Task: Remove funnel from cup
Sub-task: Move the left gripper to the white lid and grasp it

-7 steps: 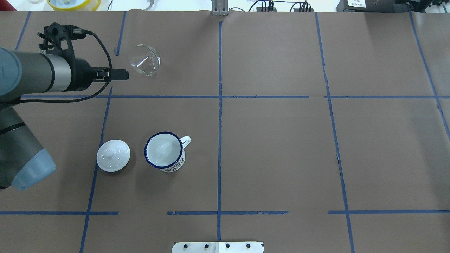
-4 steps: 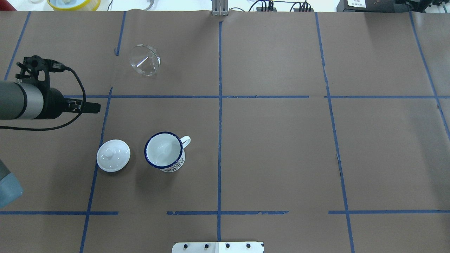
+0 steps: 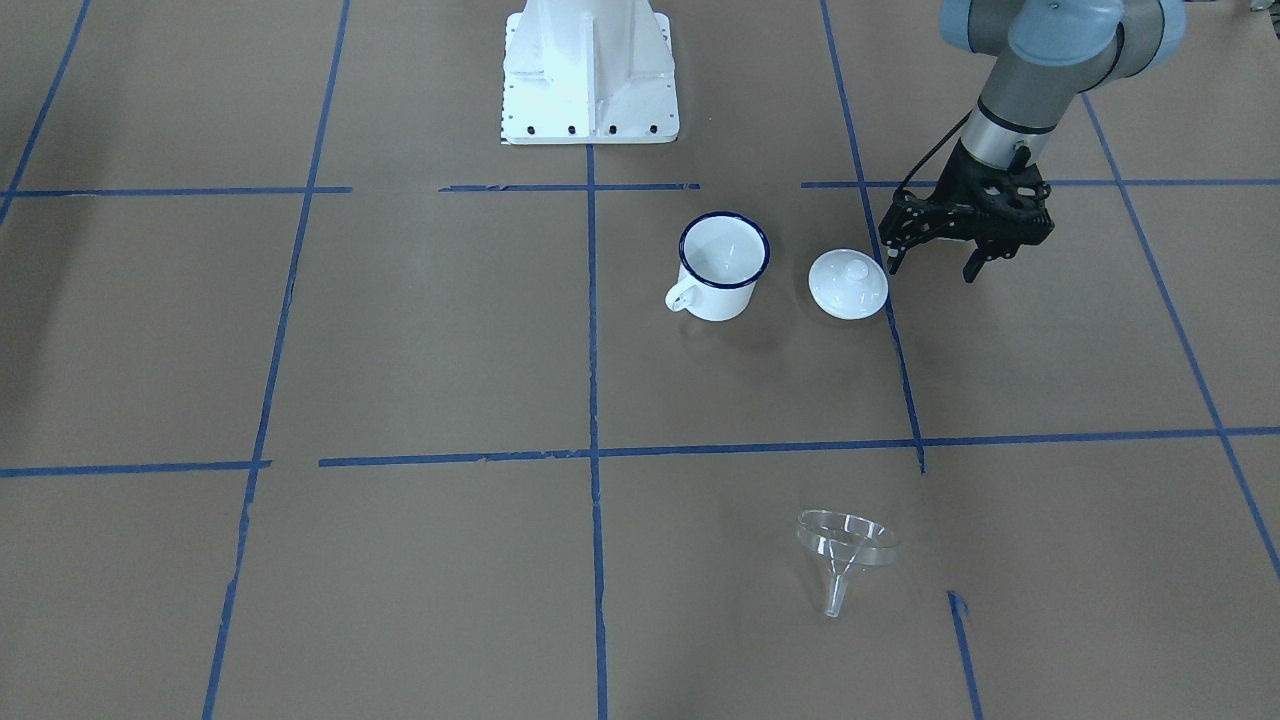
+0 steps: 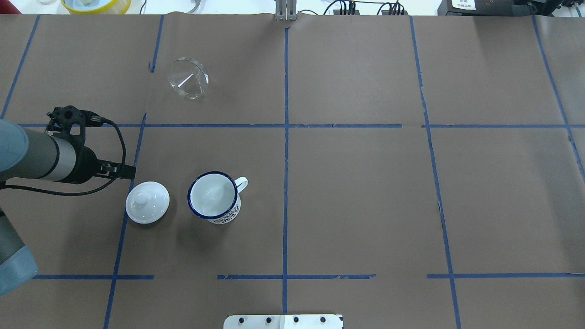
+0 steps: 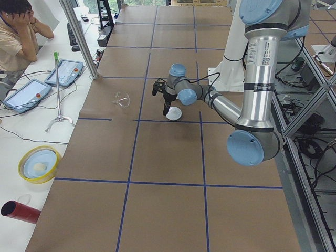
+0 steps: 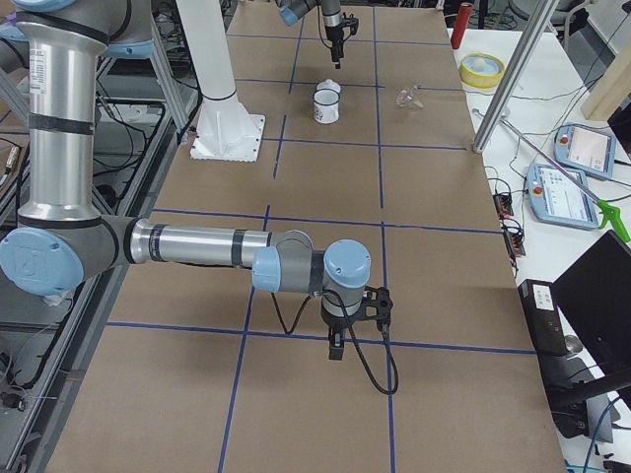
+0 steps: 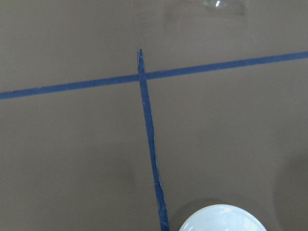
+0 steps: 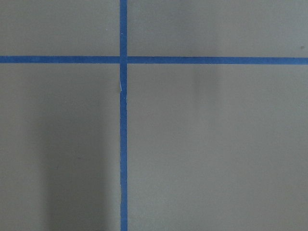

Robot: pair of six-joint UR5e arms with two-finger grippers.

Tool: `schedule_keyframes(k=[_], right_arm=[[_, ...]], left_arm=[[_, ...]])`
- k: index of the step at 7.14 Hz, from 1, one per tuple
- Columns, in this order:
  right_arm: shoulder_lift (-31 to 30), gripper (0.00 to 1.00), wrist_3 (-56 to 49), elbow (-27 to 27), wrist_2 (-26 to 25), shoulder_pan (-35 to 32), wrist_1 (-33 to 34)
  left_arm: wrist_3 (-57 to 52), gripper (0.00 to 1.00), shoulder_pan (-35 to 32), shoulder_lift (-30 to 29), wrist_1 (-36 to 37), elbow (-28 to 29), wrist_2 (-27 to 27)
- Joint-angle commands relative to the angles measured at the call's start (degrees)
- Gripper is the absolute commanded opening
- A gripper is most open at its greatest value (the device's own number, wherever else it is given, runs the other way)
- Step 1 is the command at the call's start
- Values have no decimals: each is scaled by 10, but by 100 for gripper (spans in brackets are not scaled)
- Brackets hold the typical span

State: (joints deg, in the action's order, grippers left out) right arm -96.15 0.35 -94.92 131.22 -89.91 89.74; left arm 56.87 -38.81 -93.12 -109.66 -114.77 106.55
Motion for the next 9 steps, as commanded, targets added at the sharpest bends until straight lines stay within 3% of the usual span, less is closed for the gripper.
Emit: schedule_keyframes(k=[1,6,9], right_arm=[[0,100,0,0,0,0,0],[0,100,0,0,0,0,0],[0,100,0,0,0,0,0]], left_arm=[[35,100,23,-38,7,22,1],[31,99,42,-47,2,52,2],[32,83,59,-43,3,52,2]])
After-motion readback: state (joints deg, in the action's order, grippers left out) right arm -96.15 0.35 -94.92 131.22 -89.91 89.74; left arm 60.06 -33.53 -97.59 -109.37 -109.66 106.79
